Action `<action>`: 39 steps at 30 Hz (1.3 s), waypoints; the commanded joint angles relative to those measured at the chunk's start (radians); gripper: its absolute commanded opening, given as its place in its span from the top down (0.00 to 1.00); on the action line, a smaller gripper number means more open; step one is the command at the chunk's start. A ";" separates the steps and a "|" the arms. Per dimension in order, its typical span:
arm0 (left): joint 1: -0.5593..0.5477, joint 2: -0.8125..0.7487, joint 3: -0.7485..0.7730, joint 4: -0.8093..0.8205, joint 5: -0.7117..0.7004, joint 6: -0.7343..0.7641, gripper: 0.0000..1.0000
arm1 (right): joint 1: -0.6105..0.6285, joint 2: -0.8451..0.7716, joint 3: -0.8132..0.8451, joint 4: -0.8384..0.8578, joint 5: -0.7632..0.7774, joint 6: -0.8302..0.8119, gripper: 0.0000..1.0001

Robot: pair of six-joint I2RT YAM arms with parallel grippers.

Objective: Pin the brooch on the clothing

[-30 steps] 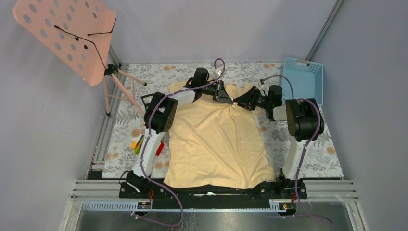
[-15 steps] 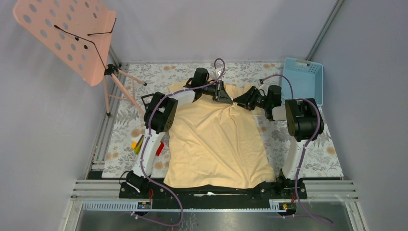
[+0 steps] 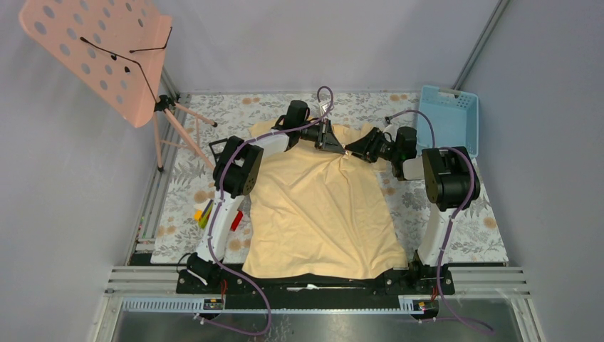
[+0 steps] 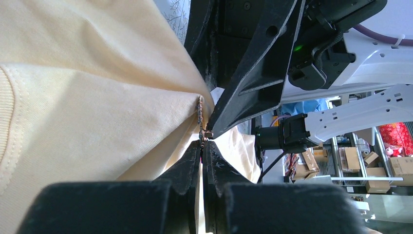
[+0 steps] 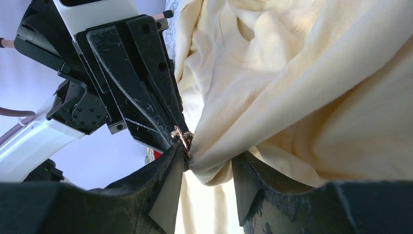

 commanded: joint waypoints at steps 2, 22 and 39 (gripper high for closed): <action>-0.015 -0.020 0.028 0.076 0.068 0.005 1.00 | 0.017 -0.040 -0.022 0.036 0.059 -0.038 0.53; -0.014 -0.021 0.026 0.080 0.069 0.002 1.00 | 0.017 -0.054 -0.043 0.111 0.099 -0.012 0.53; -0.015 -0.021 0.021 0.113 0.077 -0.023 1.00 | 0.017 -0.046 -0.034 0.097 0.130 -0.022 0.54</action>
